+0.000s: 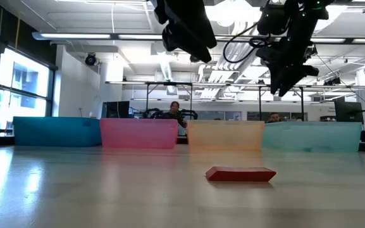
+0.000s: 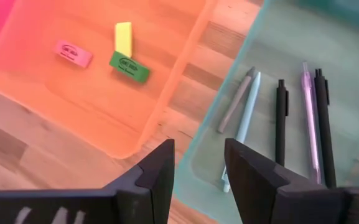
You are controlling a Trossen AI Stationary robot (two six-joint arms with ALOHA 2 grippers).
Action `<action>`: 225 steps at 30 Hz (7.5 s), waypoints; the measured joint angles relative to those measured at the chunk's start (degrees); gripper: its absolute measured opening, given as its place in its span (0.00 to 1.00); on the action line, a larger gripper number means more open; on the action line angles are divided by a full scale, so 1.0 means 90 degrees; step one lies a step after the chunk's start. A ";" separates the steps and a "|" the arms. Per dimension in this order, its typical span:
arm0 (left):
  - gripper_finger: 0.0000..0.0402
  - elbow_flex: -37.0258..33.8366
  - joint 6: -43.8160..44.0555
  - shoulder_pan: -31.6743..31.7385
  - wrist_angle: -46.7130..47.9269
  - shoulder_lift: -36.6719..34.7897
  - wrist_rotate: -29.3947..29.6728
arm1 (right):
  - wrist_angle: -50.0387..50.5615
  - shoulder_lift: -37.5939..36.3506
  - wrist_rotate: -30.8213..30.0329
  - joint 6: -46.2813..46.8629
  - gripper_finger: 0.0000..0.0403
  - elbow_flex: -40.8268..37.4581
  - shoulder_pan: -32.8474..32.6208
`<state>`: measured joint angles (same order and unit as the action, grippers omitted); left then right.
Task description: Sort crayons/erasers/pens/pencils in bins
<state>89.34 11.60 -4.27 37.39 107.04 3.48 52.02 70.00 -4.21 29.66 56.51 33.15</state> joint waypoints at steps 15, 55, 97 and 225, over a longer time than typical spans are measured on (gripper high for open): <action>0.49 0.0000 0.0864 -0.0878 0.0038 0.0000 0.0608 | 0.0131 0.0000 0.0154 -0.0325 0.33 0.0188 -0.0019; 0.49 0.0916 0.1995 -0.1234 0.0521 0.1345 0.0437 | 0.0030 -0.0002 0.0158 -0.0298 0.33 0.0183 -0.0024; 0.18 0.0954 0.1559 -0.1773 -0.0115 0.2931 0.1843 | 0.0037 -0.0091 0.0153 -0.0516 0.33 0.0178 -0.0024; 0.43 -0.2722 -0.0327 0.3906 -0.3842 -0.2233 -0.2435 | -0.0790 -0.1190 -0.1374 -0.1144 0.33 0.0178 -0.1141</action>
<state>64.84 8.65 30.89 2.82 86.95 -18.44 44.91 59.29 -16.58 19.37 58.11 22.87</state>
